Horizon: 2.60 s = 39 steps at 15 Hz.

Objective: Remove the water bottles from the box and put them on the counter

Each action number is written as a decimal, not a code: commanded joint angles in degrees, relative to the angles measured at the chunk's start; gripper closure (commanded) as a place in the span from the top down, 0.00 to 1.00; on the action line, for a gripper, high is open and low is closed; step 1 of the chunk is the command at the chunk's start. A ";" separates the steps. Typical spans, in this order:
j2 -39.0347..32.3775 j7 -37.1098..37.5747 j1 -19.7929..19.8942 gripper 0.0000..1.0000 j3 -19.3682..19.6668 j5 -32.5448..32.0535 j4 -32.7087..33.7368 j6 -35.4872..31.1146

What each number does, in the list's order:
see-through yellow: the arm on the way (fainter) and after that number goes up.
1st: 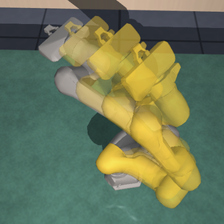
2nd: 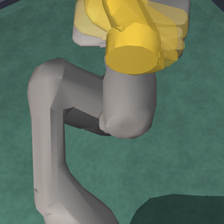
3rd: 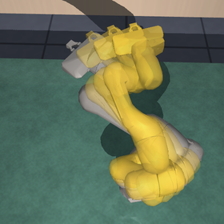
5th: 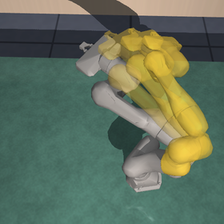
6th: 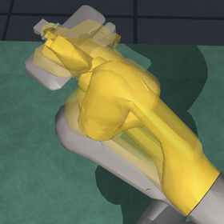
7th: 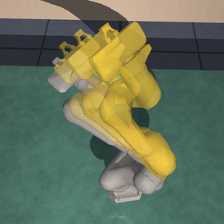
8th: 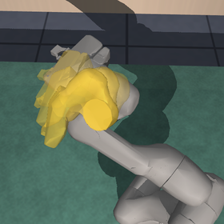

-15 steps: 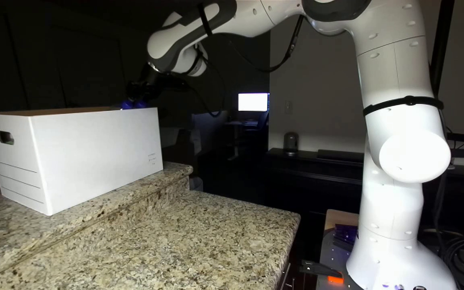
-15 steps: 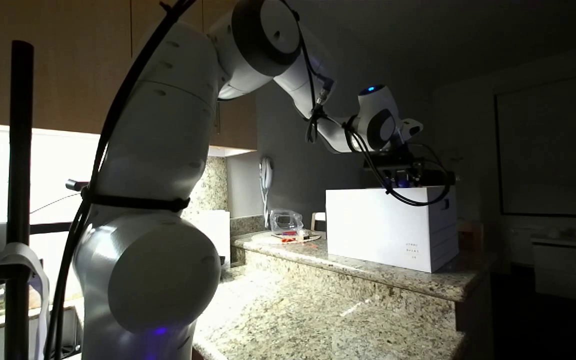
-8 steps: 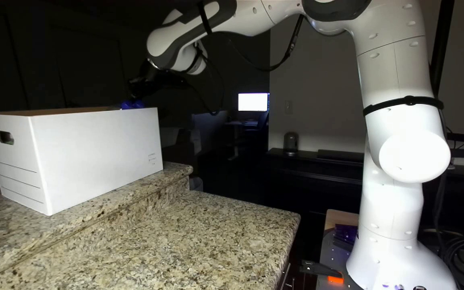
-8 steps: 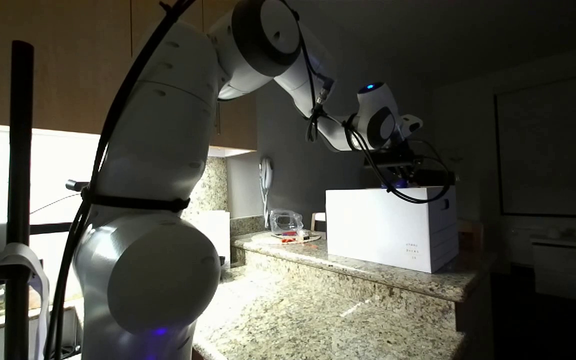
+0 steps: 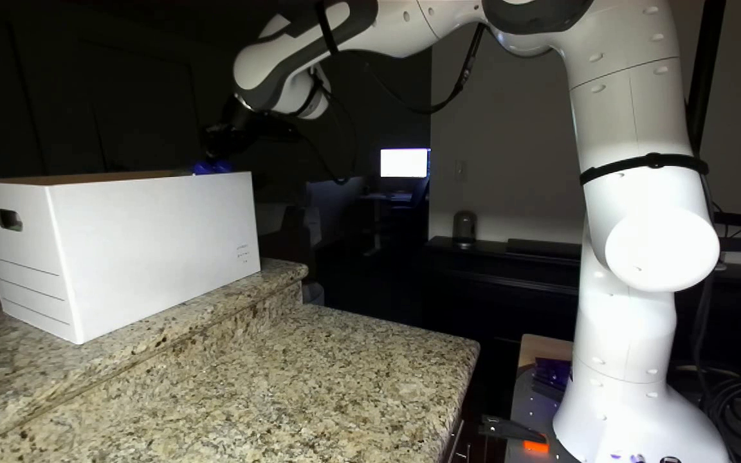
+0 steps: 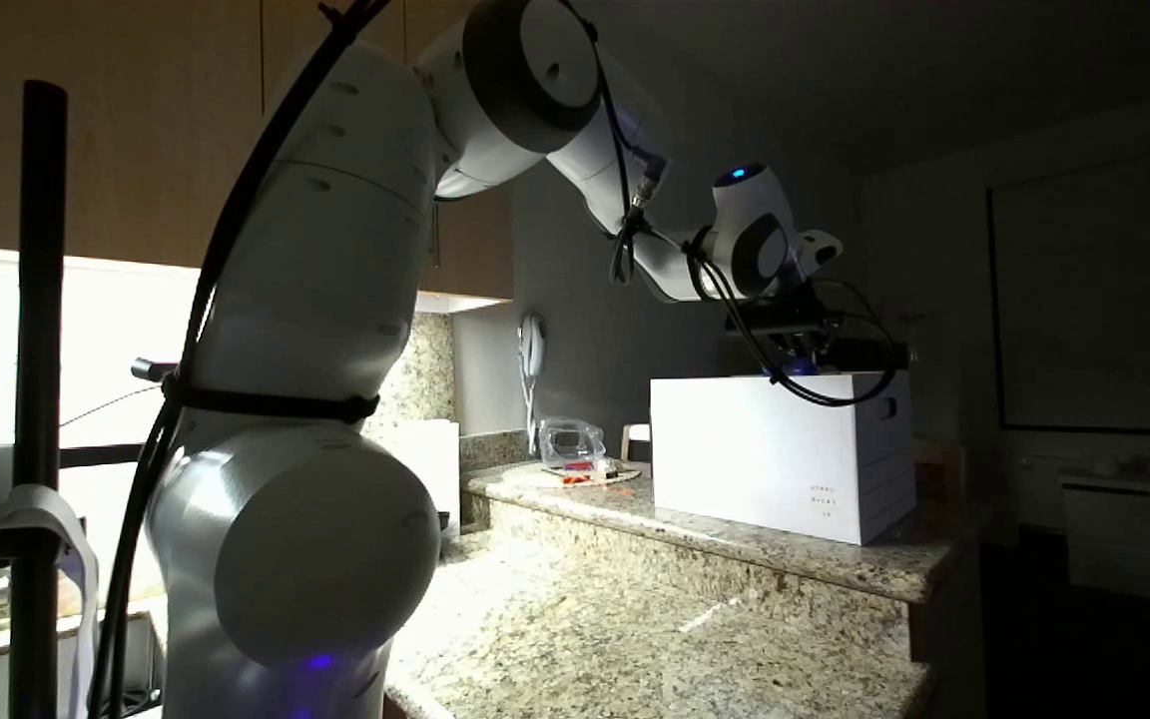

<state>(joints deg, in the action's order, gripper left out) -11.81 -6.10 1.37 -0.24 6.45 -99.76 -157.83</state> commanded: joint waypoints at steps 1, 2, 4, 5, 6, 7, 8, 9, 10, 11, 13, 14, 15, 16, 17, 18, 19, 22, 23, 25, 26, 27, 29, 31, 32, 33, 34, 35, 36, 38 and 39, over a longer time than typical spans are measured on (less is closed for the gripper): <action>-0.37 0.51 0.41 0.60 -0.41 0.17 0.16 1.88; -0.39 0.67 0.34 0.67 -0.36 0.03 0.20 2.33; -0.60 0.95 0.26 0.80 -0.23 -0.24 0.31 3.47; -0.70 1.27 0.22 0.85 -0.11 -0.41 0.42 4.68; -0.73 1.73 0.10 0.93 0.12 -0.88 0.40 5.41; -0.84 1.70 0.12 0.98 0.13 -0.87 0.50 5.94; -0.96 1.54 0.18 1.00 0.10 -0.72 0.58 6.02; -0.95 1.53 0.19 0.62 0.10 -0.60 0.56 5.86; -0.93 1.37 0.23 0.65 0.10 -0.57 0.57 5.13; -0.83 1.26 0.26 0.64 0.05 -0.40 0.55 4.68; -0.67 1.42 0.17 0.51 0.06 -0.53 0.90 5.23; -0.65 1.50 0.12 0.43 0.13 -0.69 1.08 5.41; -0.62 1.44 0.11 0.37 0.14 -0.72 1.20 5.44; -0.58 1.46 0.09 0.30 0.18 -0.79 1.27 5.48; -0.54 1.41 0.10 0.26 0.24 -0.84 1.39 5.56; -0.43 1.40 0.09 0.19 0.30 -0.87 1.44 5.67; -0.25 1.35 0.10 0.17 0.32 -0.80 1.50 5.88; 0.20 0.79 0.36 0.13 0.41 -0.40 1.54 6.50; 0.15 0.65 0.37 0.15 0.34 -0.23 1.58 6.63; 0.21 0.36 0.44 0.15 0.23 0.03 1.53 6.79; 0.22 0.46 0.39 0.15 0.23 -0.05 1.73 7.36; 0.20 0.41 0.40 0.15 0.22 -0.03 1.90 7.80; -0.04 -0.05 0.55 0.15 0.06 0.37 3.11 9.13; -0.40 0.49 0.37 0.16 0.30 -0.26 5.29 10.88; -0.52 0.76 0.26 0.16 0.40 -0.58 6.85 12.28; -0.73 0.93 0.18 0.16 0.49 -0.82 8.32 13.76; -1.11 1.01 0.14 0.16 0.54 -0.97 10.14 15.53; -1.37 1.03 0.08 0.16 0.54 -1.05 11.64 17.08; -1.52 1.08 0.08 0.16 0.70 -1.44 13.27 18.77; -2.18 1.24 -0.10 0.16 0.85 -2.35 16.60 21.88; -2.56 1.02 -0.12 0.16 0.84 -2.66 18.19 23.22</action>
<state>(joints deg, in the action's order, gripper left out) -13.01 -6.06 1.23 0.60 5.63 -87.05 -138.50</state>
